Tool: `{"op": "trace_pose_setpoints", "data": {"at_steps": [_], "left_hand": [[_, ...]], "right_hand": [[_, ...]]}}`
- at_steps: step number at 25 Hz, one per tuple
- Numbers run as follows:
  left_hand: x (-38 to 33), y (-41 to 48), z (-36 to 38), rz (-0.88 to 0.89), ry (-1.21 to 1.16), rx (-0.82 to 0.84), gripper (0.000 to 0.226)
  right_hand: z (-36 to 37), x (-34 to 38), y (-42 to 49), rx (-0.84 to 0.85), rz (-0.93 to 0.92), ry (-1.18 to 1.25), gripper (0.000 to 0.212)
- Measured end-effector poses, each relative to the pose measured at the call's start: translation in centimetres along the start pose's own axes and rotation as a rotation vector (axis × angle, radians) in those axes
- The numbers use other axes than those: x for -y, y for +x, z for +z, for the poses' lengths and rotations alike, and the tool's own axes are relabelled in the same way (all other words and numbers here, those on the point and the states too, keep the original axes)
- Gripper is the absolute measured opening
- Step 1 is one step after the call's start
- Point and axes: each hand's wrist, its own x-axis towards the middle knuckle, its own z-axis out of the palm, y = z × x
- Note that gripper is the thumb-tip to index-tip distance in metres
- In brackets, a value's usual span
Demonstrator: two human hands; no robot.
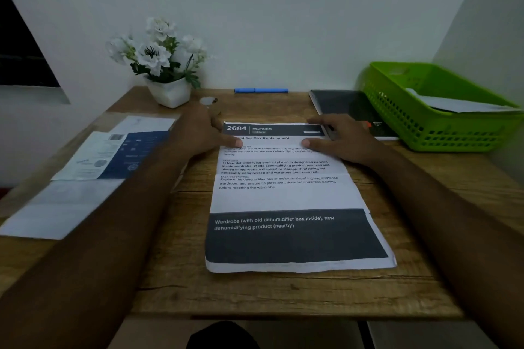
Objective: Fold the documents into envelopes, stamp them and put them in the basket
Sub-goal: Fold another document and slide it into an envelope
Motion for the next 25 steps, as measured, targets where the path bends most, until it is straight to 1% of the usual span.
{"op": "trace_pose_setpoints", "data": {"at_steps": [2,6,10,12,15,21,25], "left_hand": [[-0.1,0.0,0.0,-0.039,-0.021,0.019,0.059],[-0.4,-0.2,-0.3,-0.077,-0.075,0.074,0.057],[-0.5,-0.3,-0.3,-0.067,-0.120,0.118,0.042],[-0.6,-0.4,-0.4,-0.056,-0.111,0.126,0.038],[-0.8,-0.6,-0.5,-0.031,-0.076,0.118,0.029],[-0.9,-0.9,-1.1,0.035,-0.047,0.148,0.027],[-0.8,-1.0,-1.3,0.057,-0.033,0.166,0.027]], "right_hand": [[0.0,0.1,-0.1,0.020,-0.002,-0.009,0.073],[-0.1,0.3,-0.3,0.021,0.009,0.077,0.076],[-0.2,0.5,-0.2,0.006,0.008,0.149,0.081],[-0.2,0.6,-0.2,-0.013,0.003,0.179,0.084],[-0.4,0.7,-0.3,-0.074,-0.019,0.192,0.083],[-0.4,0.6,-0.4,-0.111,-0.059,0.228,0.071],[-0.7,0.5,-0.5,-0.145,-0.097,0.282,0.069]]}}
